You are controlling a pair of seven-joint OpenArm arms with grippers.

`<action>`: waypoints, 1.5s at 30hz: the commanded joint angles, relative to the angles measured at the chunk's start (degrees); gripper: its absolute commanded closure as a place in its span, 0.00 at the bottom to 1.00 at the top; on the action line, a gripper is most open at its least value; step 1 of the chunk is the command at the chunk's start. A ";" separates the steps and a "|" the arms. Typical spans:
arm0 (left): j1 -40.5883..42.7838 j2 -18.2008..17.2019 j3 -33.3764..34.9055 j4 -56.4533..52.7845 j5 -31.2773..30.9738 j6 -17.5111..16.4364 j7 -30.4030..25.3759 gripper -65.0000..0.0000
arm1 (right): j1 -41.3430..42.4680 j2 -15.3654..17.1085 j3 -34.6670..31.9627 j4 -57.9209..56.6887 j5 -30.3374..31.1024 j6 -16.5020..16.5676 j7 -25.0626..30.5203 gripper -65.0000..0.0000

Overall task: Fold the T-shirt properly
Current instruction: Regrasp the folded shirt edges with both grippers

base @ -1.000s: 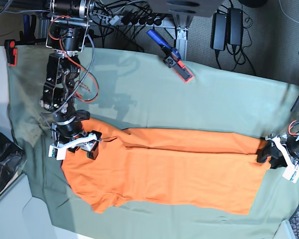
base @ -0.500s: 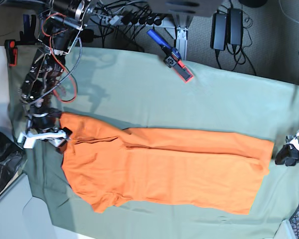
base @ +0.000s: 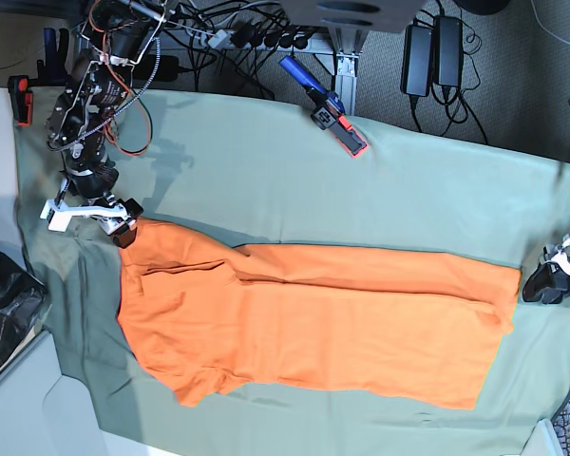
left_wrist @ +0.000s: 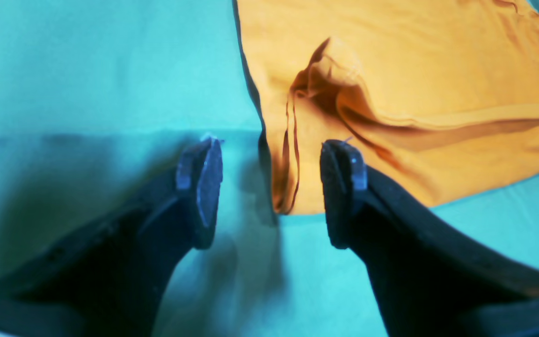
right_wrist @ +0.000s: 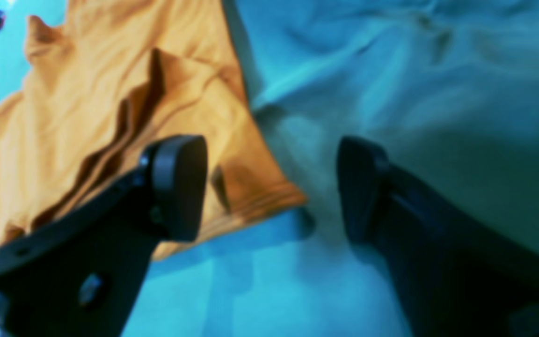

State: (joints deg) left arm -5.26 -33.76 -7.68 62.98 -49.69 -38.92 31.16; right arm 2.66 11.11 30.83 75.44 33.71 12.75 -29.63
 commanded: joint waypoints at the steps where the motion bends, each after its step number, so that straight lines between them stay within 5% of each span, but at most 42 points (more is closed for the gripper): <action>1: -1.09 -1.14 -0.63 0.81 -1.75 -0.98 -1.27 0.43 | 0.55 0.24 -0.31 0.94 1.49 4.22 -0.20 0.33; 11: -1.07 2.23 -2.47 0.50 -3.08 -0.70 0.17 0.43 | 0.81 -0.52 -6.64 0.94 3.21 4.28 0.28 0.33; 17: -1.09 5.97 -2.56 -2.86 1.68 4.26 -2.69 0.43 | 0.79 -0.52 -6.97 0.94 3.17 4.28 0.24 0.33; 25: -1.09 6.71 -3.91 -3.06 3.72 7.04 -2.62 0.43 | 0.66 -0.52 -6.97 0.94 3.19 4.39 0.24 0.33; 43: -1.09 11.19 -0.79 -3.04 -0.76 3.91 2.56 0.44 | 0.81 -0.52 -6.97 0.96 3.54 4.46 -0.02 0.34; 45: -1.09 11.13 -0.79 -3.04 -0.79 3.91 2.56 0.56 | 0.81 -0.52 -6.97 0.96 3.82 4.46 -0.44 0.36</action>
State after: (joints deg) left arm -5.93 -22.35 -8.62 59.51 -50.87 -34.74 31.92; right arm 2.85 10.31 23.97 75.70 36.69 12.84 -28.99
